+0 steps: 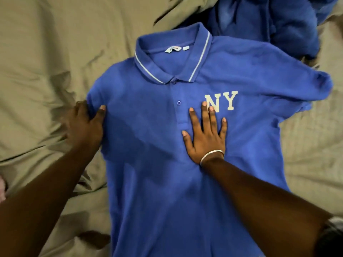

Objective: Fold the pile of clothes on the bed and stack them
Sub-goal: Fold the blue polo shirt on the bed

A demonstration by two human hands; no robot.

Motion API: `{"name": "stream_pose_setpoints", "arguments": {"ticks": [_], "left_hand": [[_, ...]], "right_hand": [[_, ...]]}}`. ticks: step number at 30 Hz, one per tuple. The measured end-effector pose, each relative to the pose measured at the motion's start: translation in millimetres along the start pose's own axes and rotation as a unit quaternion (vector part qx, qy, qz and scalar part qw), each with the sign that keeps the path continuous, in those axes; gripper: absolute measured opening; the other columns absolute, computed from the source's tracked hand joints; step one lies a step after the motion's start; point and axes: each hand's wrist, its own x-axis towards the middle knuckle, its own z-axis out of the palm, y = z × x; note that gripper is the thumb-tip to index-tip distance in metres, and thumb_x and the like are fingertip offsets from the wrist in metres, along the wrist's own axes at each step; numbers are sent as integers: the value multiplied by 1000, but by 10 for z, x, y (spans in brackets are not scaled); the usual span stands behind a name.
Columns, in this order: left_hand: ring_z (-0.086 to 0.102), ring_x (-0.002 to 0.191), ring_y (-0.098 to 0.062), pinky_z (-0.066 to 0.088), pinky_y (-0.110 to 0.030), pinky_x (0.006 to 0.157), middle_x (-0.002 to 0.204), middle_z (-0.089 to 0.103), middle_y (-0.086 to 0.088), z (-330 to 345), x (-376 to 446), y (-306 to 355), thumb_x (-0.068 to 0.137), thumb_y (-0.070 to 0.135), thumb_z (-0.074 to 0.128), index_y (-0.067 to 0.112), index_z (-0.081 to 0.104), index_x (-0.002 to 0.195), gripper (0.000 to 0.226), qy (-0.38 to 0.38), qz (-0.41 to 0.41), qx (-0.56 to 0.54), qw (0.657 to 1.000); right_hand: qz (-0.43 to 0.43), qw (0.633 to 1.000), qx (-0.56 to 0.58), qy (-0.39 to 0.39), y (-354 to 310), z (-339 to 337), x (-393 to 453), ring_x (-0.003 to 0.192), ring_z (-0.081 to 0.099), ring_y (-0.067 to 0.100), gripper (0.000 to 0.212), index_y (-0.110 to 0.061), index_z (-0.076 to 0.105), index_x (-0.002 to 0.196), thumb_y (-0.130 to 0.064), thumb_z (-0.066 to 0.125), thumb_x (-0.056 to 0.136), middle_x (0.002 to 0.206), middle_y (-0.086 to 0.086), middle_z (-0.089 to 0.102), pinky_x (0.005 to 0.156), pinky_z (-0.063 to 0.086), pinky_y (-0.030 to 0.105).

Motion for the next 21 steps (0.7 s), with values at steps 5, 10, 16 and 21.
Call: {"name": "stream_pose_setpoints", "arguments": {"ticks": [5,10,16,21], "left_hand": [[60,94,-23,46,-34,83,101,63,-11,-126,85,117,87,40,63,15,63,94,25,-59,-4,-200,978],[58,83,-15,48,-23,75,88,58,-9,-288,71,170,97,13,56,5,55,94,9,-131,-56,-344,928],[73,73,-12,53,-19,54,78,75,2,-623,138,121,76,-7,72,-1,67,102,27,-298,-119,-263,910],[72,78,-8,56,-18,61,86,75,1,-892,117,199,76,-17,60,6,68,98,33,-291,-97,-306,901]], "right_hand": [[2,1000,-13,-8,40,12,19,151,9,25,70,-31,15,156,-57,29,93,165,6,7,116,4,57],[6,1000,-17,-12,10,39,25,151,7,25,70,-30,14,156,-57,26,93,165,6,5,116,2,57],[7,1000,-21,-10,10,75,32,151,7,25,71,-29,12,156,-56,27,93,165,6,4,116,2,57],[6,1000,-11,-1,14,101,43,151,6,26,70,-30,11,156,-56,26,93,165,6,4,116,-1,56]]}}
